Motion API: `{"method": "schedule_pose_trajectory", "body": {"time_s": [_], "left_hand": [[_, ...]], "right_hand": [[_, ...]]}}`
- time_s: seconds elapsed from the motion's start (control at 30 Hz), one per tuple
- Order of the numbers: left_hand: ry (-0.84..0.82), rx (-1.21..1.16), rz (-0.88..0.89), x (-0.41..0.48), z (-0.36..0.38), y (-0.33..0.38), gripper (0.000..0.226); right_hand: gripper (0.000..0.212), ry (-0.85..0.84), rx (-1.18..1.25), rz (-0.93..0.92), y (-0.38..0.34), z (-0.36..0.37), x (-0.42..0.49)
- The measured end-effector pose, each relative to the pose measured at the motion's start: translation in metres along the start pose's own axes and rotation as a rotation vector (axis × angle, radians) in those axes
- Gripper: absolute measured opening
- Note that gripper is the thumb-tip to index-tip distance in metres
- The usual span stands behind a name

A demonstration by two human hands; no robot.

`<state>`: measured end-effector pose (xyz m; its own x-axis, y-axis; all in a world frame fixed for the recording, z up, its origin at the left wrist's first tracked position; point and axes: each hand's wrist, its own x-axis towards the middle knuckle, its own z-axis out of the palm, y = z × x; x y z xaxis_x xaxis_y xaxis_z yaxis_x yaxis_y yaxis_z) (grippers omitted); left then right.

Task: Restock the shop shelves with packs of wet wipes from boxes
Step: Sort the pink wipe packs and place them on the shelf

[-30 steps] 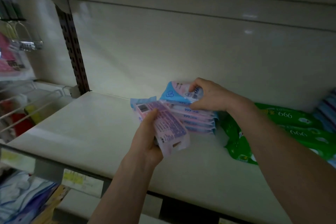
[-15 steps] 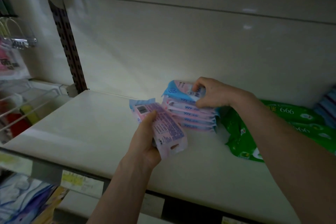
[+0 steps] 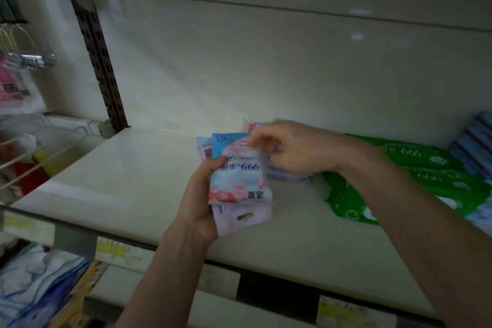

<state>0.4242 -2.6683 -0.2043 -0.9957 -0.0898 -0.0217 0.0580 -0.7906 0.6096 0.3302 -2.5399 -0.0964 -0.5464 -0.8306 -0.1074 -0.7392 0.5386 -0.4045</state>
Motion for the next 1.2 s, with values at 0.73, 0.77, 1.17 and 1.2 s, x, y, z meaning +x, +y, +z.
{"method": "schedule_pose_trajectory", "body": {"time_s": [0.73,0.77,1.17,1.2], "left_hand": [[-0.625,-0.198,-0.046,0.019,-0.044,0.003,0.071],[-0.561,-0.172,-0.017,0.018,-0.036,0.005,0.07],[0.175,-0.02,-0.116,0.008,0.019,-0.005,0.046],[0.164,-0.023,-0.117,0.008,0.018,-0.006,0.046]], "right_hand": [[0.046,-0.12,-0.021,-0.067,0.012,0.012,0.006],[0.045,-0.124,-0.022,-0.066,0.011,0.011,0.006],[0.047,0.167,-0.12,0.195,0.06,-0.014,0.045],[0.045,0.164,-0.132,0.191,0.061,-0.012,0.048]]}}
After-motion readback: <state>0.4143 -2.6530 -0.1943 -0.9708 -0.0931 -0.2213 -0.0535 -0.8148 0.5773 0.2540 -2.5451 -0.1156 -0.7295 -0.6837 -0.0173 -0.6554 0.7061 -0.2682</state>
